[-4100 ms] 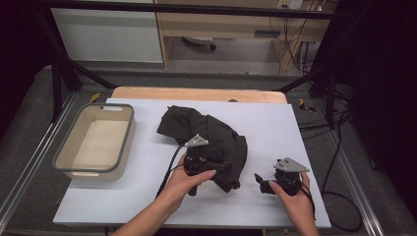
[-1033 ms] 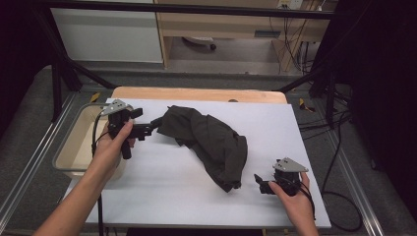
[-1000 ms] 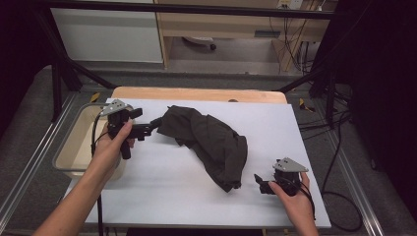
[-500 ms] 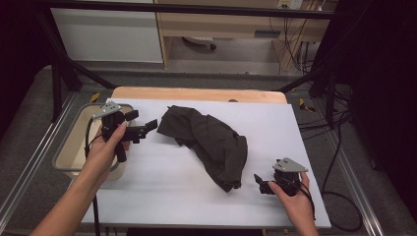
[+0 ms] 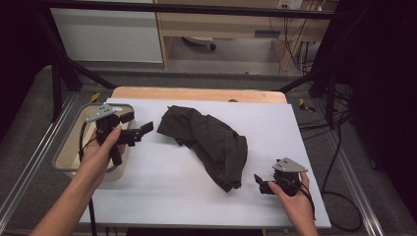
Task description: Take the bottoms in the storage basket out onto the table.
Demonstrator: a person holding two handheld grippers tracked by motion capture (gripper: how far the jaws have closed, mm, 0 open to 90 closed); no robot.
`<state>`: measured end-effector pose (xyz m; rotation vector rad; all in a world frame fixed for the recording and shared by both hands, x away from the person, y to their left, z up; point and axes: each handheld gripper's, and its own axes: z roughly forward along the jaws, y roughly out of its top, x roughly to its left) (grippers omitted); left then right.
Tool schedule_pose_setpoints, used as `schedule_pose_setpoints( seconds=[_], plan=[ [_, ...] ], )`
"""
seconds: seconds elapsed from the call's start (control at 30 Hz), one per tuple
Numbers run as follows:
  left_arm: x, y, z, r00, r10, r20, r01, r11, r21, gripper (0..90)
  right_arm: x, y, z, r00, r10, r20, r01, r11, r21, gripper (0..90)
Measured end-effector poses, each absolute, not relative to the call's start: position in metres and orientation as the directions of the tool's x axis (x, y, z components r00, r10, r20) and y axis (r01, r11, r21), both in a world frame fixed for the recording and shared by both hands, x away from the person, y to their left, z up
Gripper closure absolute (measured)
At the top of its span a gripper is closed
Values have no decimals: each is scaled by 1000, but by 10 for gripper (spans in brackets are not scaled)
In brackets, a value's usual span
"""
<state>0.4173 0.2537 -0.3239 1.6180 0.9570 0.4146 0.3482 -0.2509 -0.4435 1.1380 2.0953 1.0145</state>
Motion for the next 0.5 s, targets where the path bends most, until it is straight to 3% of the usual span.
schedule_pose_setpoints(
  seconds=[0.5],
  plan=[
    [401, 274, -334, 574, 773, -268, 371, 45, 927, 50, 348, -251, -444, -496, 862, -106, 456, 363, 813, 23]
  ],
)
